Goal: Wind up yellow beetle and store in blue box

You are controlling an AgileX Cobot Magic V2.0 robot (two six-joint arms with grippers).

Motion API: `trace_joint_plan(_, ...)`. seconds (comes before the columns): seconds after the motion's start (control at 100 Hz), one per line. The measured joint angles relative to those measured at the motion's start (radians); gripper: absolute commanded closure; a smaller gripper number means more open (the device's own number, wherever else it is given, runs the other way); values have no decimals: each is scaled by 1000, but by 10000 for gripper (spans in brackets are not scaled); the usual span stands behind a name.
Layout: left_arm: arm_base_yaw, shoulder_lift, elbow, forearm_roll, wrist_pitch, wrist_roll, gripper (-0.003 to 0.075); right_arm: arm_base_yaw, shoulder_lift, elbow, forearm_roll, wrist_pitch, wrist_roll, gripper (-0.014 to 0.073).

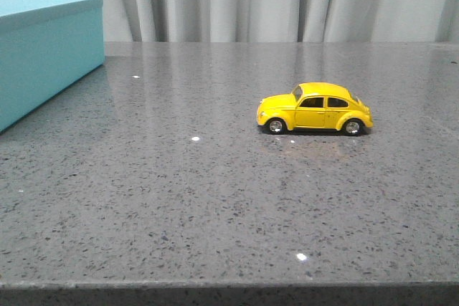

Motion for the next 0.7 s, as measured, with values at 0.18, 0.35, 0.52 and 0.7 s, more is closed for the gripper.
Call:
trace_joint_plan(0.18,0,0,0,0,0,0,741,0,0,0,0,0,0,660)
trace_joint_plan(0.35,0,0,0,0,0,0,741,0,0,0,0,0,0,660)
trace_joint_plan(0.52,0,0,0,0,-13,0,741,0,0,0,0,0,-2,660)
trace_joint_plan(0.7,0,0,0,0,-56,0,741,0,0,0,0,0,-2,660)
